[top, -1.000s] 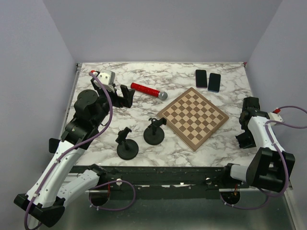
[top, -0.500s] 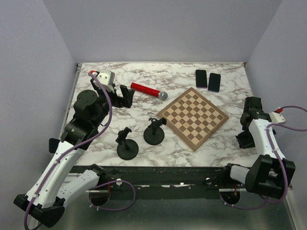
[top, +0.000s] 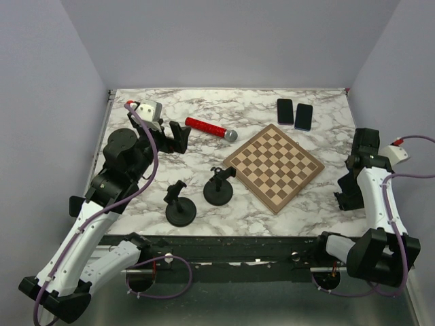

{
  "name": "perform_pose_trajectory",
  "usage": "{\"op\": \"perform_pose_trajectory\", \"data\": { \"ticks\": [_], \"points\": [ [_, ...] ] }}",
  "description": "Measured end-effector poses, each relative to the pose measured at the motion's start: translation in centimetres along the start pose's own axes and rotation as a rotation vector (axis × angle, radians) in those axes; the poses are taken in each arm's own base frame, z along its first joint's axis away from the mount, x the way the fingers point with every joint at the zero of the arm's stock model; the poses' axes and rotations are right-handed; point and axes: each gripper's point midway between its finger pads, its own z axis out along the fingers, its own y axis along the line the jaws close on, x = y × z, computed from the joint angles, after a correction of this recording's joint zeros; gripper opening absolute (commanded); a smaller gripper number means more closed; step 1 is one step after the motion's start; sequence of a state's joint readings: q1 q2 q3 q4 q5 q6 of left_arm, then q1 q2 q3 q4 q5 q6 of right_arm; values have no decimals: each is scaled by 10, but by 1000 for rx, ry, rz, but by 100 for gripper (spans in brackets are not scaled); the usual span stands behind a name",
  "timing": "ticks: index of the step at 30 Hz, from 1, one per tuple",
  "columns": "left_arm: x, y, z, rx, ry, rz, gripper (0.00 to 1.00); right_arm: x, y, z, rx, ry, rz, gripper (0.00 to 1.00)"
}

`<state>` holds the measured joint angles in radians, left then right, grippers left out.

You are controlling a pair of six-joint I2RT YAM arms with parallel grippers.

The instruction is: Remove the phone from the phone stand

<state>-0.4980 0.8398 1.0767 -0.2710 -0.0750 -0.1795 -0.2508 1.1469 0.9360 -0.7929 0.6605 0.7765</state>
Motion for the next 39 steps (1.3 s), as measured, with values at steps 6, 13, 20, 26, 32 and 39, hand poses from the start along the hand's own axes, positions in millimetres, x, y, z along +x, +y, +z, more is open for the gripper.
{"op": "perform_pose_trajectory", "data": {
  "ticks": [6,13,20,26,32,39],
  "points": [
    [-4,0,-3,2,-12,-1,98,-30,48,-10,-167,-11,-12,1],
    [-6,0,-6,3,-23,-2,98,-47,127,-19,-403,-12,-89,1],
    [-8,-1,-8,5,-27,-2,98,-47,206,-3,-513,10,-202,1],
    [-8,-1,-7,6,-27,-3,98,-41,251,38,-449,8,-334,1],
    [-5,-1,-4,5,-16,-9,98,-21,270,70,-399,48,-422,1],
    [-4,-2,-4,6,-15,-10,98,-18,294,99,-368,40,-462,2]
  ]
}}
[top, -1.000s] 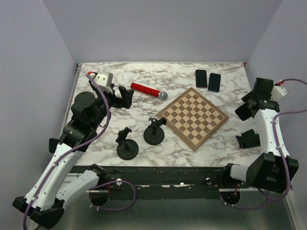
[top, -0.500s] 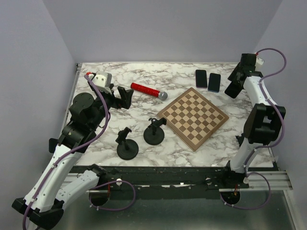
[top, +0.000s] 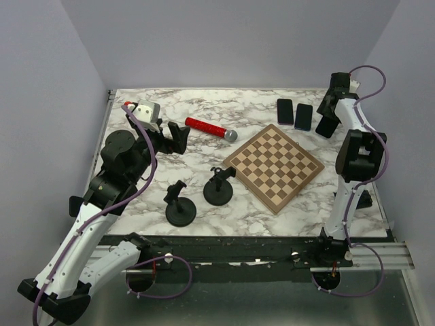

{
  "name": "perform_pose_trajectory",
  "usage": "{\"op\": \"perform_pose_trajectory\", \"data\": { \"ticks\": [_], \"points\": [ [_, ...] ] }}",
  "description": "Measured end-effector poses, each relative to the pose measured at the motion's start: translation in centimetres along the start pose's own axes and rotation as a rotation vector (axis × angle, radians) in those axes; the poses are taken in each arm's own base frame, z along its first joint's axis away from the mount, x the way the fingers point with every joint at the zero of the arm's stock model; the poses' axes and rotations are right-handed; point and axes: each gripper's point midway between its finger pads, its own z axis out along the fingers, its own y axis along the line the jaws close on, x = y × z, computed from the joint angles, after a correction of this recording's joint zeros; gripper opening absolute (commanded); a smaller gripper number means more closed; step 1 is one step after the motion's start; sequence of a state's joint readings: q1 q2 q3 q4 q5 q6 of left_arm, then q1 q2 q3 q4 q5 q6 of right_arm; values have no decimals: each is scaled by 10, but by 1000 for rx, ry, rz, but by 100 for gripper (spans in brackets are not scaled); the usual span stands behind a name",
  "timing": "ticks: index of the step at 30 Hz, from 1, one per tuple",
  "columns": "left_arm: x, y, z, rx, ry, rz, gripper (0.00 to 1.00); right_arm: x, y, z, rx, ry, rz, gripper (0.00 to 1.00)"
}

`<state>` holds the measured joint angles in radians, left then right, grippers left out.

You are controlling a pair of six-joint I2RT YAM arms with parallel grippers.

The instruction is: Remove the phone from the phone stand

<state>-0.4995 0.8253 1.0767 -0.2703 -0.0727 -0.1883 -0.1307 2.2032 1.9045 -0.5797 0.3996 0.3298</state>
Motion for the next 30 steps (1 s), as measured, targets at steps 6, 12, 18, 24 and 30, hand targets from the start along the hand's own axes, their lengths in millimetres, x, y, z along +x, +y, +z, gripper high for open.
{"op": "perform_pose_trajectory", "data": {
  "ticks": [6,12,18,24,30],
  "points": [
    [-2,0,-1,1,-6,0,98,8,9,27,6,28,-33,10],
    [-2,0,-1,0,-6,0,98,14,17,45,-7,41,-57,21],
    [-1,0,-1,0,-5,0,98,24,26,62,-32,66,-88,28],
    [1,0,1,-1,3,1,98,22,39,71,-68,56,-107,37],
    [2,0,2,-2,6,1,98,20,44,74,-78,43,-130,46]
  ]
}}
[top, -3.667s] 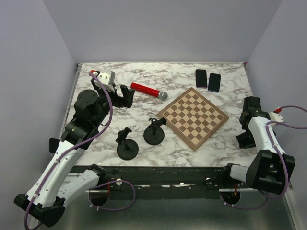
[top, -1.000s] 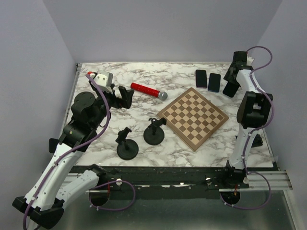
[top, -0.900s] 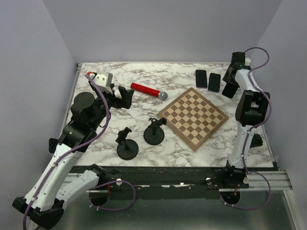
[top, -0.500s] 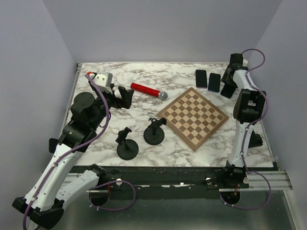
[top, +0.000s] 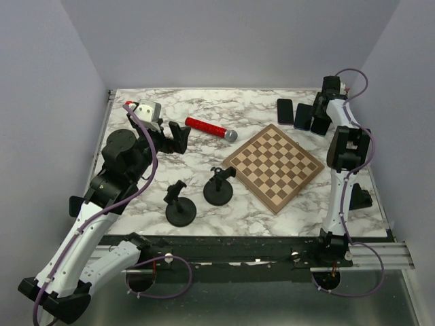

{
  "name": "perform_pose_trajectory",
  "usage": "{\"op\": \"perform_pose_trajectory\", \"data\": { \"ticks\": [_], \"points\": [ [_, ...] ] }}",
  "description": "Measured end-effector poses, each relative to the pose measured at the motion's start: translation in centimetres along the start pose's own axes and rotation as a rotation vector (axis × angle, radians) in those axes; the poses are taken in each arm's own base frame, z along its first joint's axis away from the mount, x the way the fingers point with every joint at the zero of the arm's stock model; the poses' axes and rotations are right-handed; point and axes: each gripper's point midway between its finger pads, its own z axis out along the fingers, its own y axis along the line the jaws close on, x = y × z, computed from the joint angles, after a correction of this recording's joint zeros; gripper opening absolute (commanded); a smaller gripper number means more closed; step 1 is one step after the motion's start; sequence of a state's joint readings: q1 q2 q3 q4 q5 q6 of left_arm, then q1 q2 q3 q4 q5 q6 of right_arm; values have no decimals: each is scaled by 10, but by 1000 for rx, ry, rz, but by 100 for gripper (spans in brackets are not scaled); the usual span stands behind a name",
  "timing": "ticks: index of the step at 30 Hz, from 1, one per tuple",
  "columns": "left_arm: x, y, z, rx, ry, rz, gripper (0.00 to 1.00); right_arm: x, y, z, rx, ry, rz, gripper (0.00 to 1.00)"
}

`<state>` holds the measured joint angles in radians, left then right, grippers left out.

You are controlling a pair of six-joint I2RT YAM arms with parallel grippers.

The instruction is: Remove the phone from the phone stand

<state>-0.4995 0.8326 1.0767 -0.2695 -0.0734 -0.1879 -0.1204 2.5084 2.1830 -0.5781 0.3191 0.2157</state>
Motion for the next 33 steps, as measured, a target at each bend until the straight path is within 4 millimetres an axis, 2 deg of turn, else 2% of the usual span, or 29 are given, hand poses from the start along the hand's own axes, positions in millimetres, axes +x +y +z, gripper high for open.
{"op": "perform_pose_trajectory", "data": {
  "ticks": [7,13,20,23,24,25,33],
  "points": [
    [0,0,0,0,1,0,98,-5,13,1,-17,-25,-48,56],
    [0,0,0,0,1,0,98,-8,26,0,-31,-44,-89,59],
    [0,0,0,0,1,0,98,-12,32,2,-39,-65,-123,68],
    [1,0,0,0,2,0,98,-15,36,4,-43,-75,-127,80],
    [1,0,1,0,2,1,98,-16,37,4,-44,-77,-129,87],
    [1,0,1,0,3,1,98,-17,38,5,-45,-80,-130,99],
    [3,0,3,-1,10,1,98,-19,48,2,-44,-93,-139,100]
  ]
}}
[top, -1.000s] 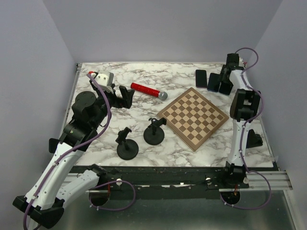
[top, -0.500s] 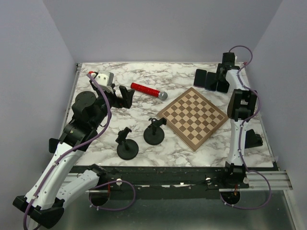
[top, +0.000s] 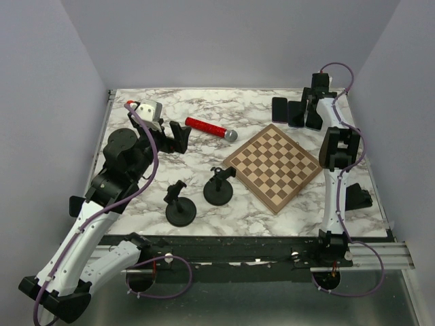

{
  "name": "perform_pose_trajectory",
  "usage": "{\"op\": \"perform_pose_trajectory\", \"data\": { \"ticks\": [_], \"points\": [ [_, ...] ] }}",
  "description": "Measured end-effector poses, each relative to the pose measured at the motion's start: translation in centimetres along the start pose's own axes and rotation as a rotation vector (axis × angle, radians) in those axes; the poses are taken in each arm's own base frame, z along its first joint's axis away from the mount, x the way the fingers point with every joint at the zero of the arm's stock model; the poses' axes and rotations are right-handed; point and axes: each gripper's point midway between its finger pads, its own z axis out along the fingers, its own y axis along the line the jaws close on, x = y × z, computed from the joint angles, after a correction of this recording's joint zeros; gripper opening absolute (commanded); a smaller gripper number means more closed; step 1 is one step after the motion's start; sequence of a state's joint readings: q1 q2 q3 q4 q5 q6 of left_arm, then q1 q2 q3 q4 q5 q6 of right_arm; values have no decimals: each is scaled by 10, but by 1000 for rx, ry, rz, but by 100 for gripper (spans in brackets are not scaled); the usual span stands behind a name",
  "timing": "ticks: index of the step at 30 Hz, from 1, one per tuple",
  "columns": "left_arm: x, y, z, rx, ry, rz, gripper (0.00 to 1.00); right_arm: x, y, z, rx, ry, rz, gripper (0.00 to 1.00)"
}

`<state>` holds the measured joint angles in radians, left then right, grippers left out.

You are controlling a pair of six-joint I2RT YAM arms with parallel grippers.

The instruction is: Remove the phone from the phone stand

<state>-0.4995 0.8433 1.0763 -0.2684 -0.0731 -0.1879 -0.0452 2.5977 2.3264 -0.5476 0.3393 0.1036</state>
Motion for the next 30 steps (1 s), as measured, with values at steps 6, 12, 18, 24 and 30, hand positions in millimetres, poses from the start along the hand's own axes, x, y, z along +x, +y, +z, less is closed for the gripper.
{"op": "perform_pose_trajectory", "data": {
  "ticks": [6,12,18,24,30],
  "points": [
    [0,0,0,0,-1,0,98,2,0,-3,8,13,-8,100],
    [0,0,1,0,1,-3,98,1,-4,-13,27,27,12,100],
    [0,0,1,1,-1,-4,98,-32,-17,-67,30,-26,79,100],
    [0,0,1,1,-1,-5,98,-64,-27,-166,-15,-154,158,100],
    [2,0,2,0,3,-4,98,-37,9,-227,-146,-181,188,100]
  ]
}}
